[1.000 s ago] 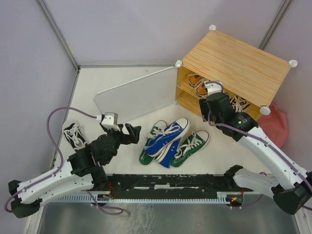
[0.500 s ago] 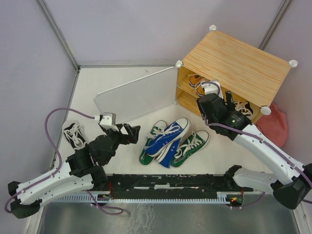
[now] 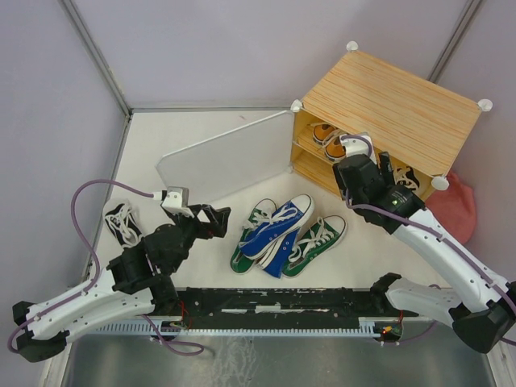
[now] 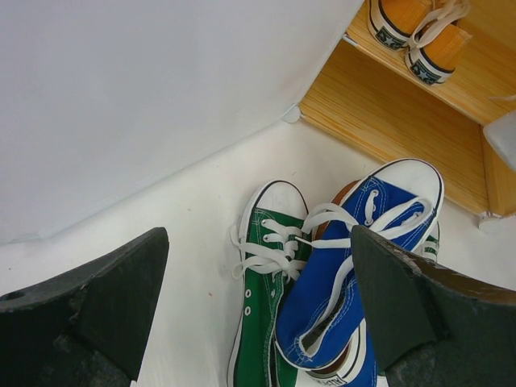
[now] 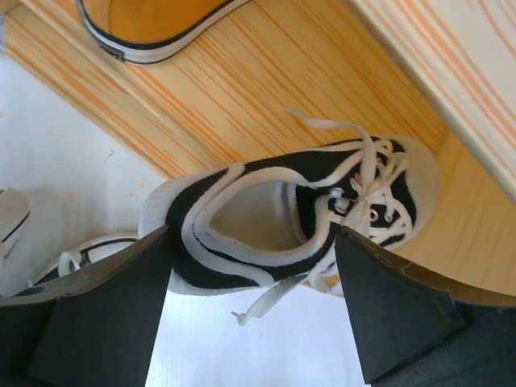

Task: Place and organize the shoes in the shoe cabinet
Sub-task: Place the shoe in the shoe cabinet.

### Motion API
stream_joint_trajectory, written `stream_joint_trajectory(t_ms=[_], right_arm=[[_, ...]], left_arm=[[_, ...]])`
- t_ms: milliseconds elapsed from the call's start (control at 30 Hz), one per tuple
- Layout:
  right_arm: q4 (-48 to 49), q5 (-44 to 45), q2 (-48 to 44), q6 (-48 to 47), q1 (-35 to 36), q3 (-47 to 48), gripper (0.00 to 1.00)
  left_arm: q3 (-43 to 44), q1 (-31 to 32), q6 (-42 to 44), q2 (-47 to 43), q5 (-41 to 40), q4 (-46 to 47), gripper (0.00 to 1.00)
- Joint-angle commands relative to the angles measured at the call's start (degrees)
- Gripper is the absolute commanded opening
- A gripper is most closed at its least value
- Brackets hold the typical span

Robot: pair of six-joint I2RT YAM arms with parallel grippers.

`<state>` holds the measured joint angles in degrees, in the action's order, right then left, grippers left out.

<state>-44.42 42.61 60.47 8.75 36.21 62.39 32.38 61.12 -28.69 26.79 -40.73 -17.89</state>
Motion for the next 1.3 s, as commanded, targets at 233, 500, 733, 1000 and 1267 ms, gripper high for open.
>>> stream_joint_trajectory(t_ms=[233, 500, 733, 1000, 1267], right_arm=[[-1.7, 17.7, -1.2, -0.3, -2.2, -0.8, 0.88], [-3.0, -14.3, -3.6, -3.9, -2.2, 0.2, 0.85], [-1.8, -33.0, -8.1, -1.2, -1.4, -0.2, 0.80], [-7.2, -25.8, -4.8, -4.3, 6.3, 15.1, 0.77], [-3.2, -4.1, 4.5, -13.1, 7.4, 24.1, 0.81]], left_arm=[[0.3, 0.1, -2.0, -0.1, -2.1, 0.8, 0.99], [1.1, 0.0, -1.3, 1.1, -1.9, 0.9, 0.99], [1.3, 0.1, -1.2, 2.3, -1.9, 1.9, 0.99], [2.0, 0.0, -0.8, 3.8, -1.5, 3.8, 0.99], [2.0, 0.1, 0.0, 3.5, -0.9, 5.3, 0.99]])
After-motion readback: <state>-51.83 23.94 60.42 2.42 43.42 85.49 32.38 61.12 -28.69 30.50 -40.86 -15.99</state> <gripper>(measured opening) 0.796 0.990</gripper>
